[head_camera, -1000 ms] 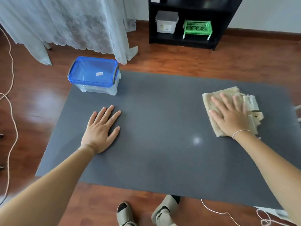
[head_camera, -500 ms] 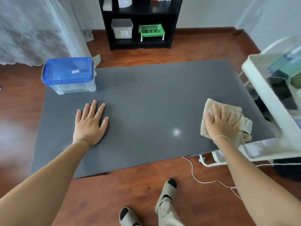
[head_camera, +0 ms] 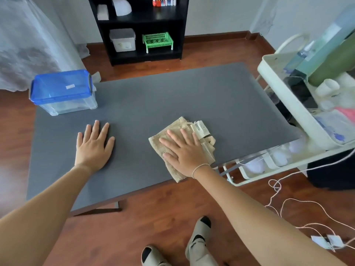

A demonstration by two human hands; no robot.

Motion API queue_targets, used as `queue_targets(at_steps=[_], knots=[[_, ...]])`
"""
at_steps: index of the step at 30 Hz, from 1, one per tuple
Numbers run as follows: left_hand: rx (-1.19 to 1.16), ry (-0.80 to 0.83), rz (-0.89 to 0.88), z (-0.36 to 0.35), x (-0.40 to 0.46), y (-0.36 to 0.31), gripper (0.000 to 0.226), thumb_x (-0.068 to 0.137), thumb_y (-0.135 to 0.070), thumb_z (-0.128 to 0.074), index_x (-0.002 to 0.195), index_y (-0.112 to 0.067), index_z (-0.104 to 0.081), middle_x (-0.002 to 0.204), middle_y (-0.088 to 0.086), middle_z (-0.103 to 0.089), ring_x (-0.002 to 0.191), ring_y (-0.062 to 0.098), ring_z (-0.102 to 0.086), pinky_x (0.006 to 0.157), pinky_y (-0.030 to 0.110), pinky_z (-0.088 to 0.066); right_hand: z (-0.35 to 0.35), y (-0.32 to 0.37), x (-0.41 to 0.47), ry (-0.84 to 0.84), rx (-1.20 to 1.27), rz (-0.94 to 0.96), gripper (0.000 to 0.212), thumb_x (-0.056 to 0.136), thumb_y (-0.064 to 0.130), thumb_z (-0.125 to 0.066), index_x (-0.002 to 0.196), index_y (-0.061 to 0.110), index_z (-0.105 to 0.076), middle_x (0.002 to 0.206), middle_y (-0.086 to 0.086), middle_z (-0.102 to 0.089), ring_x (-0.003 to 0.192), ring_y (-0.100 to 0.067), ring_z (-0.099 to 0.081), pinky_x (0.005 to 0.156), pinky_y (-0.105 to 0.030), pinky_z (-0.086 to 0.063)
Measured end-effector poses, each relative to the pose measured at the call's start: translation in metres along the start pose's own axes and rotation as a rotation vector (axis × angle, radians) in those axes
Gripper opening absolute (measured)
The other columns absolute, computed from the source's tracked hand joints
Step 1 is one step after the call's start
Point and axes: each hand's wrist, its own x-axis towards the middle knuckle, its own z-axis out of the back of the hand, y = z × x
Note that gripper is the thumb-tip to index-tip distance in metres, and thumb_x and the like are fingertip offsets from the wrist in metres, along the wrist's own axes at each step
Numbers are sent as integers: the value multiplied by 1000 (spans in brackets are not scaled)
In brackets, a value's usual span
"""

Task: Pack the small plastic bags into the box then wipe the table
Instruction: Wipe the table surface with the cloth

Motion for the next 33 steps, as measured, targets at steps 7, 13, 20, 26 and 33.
queue_targets(at_steps=[7, 13, 20, 26, 33], knots=[[-52, -49, 12, 3, -2, -18, 49, 97, -34, -31, 144, -20, -28, 156, 11, -18, 144, 32, -11, 117, 47, -5, 30, -163, -33, -20, -107, -400, 50, 92, 56, -22, 140, 51, -9, 157, 14, -6, 145, -31, 0, 118, -52, -3], [-42, -35, 17, -5, -1, -52, 50, 96, -34, -35, 143, -20, -29, 156, 10, -19, 144, 31, -11, 117, 45, -5, 45, -230, -4, -23, -61, -454, 49, 91, 55, -17, 140, 49, -10, 158, 12, -7, 144, -31, -2, 116, -55, -4], [-8, -38, 88, -10, -4, -55, 52, 93, -39, -33, 143, -23, -31, 155, 10, -24, 143, 31, -16, 116, 46, -11, 68, -267, 85, -13, -62, -391, 50, 90, 56, -15, 139, 50, -11, 157, 14, -8, 143, -29, -3, 116, -54, -4], [-31, -49, 142, -4, -6, -64, 57, 89, -46, -26, 142, -27, -32, 156, 3, -22, 145, 24, -14, 118, 39, -8, 80, -284, 156, 1, -36, -404, 51, 88, 57, -13, 138, 52, -11, 157, 15, -6, 144, -27, 0, 117, -53, 0], [-31, -49, 154, -6, -6, -62, 53, 92, -45, -28, 143, -31, -29, 156, -1, -21, 145, 23, -12, 119, 37, -6, 85, -255, 172, 33, -8, -451, 54, 91, 53, -12, 144, 42, -8, 159, 7, -1, 145, -32, 4, 116, -56, 4]])
